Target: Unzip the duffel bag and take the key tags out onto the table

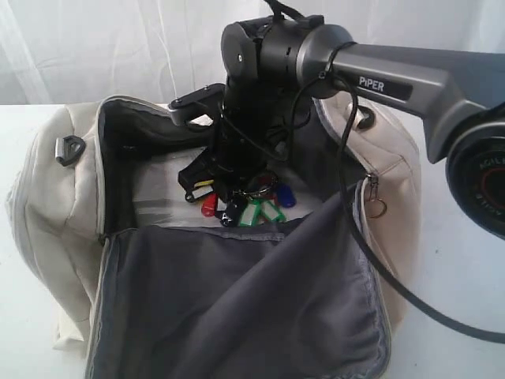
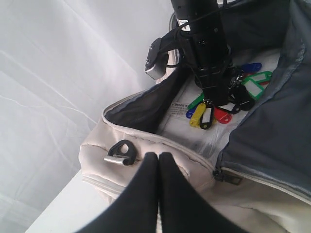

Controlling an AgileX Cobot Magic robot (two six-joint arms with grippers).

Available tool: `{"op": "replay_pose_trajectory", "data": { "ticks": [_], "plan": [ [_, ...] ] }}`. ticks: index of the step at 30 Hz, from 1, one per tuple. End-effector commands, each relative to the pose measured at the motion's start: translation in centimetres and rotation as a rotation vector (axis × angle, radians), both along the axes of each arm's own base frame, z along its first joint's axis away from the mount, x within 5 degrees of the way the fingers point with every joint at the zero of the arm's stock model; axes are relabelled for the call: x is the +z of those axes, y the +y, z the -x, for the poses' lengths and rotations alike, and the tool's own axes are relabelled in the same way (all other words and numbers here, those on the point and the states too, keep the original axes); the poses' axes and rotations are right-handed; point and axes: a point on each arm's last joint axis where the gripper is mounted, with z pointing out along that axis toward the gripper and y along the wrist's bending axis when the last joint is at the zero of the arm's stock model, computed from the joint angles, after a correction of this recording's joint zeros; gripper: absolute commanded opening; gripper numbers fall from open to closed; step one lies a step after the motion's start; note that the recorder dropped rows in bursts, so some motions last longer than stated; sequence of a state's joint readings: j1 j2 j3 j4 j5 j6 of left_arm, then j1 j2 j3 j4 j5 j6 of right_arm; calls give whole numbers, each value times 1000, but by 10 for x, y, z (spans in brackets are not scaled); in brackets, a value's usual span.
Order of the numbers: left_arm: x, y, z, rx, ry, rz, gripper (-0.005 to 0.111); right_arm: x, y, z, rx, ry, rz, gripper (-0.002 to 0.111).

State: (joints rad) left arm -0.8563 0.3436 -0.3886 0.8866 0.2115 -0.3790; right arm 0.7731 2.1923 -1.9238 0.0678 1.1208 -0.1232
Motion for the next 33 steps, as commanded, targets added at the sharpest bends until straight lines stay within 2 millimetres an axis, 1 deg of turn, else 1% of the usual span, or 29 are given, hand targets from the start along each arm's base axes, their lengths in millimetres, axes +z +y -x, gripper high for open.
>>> {"op": "replay_pose_trajectory", "data": {
  "ticks": [1, 9, 12, 14, 16, 20, 22, 24, 27, 30, 32, 33],
  "plan": [
    [0, 0, 1, -9, -12, 4, 0, 19, -5, -2, 4, -39, -8, 25],
    [0, 0, 1, -10, -14, 3, 0, 42, -9, 3, 3, -77, -44, 25],
    [0, 0, 1, -10, -14, 3, 0, 43, -9, 3, 3, -78, -45, 25],
    [0, 0, 1, -11, -14, 5, 0, 38, -8, 2, 3, -72, -39, 27],
    [0, 0, 1, -11, -14, 5, 0, 34, -8, 1, 3, -64, -32, 35],
    [0, 0, 1, -11, -14, 5, 0, 20, -5, -1, 3, -41, -12, 61],
    [0, 0, 1, -11, -14, 5, 0, 13, -4, -2, 4, -30, -1, 64],
    [0, 0, 1, -11, -14, 5, 0, 0, -2, -5, 5, -15, 19, 63],
    [0, 0, 1, -13, -15, 6, 0, -9, -1, -6, 1, -5, 29, 59],
    [0, 0, 1, -13, -15, 6, 0, -13, -2, -5, 2, 22, 50, 43],
    [0, 0, 1, -13, -15, 6, 0, -11, -3, -4, 3, 28, 56, 29],
    [0, 0, 1, -13, -15, 6, 0, -7, -4, -3, 3, 30, 57, 17]
  ]
}}
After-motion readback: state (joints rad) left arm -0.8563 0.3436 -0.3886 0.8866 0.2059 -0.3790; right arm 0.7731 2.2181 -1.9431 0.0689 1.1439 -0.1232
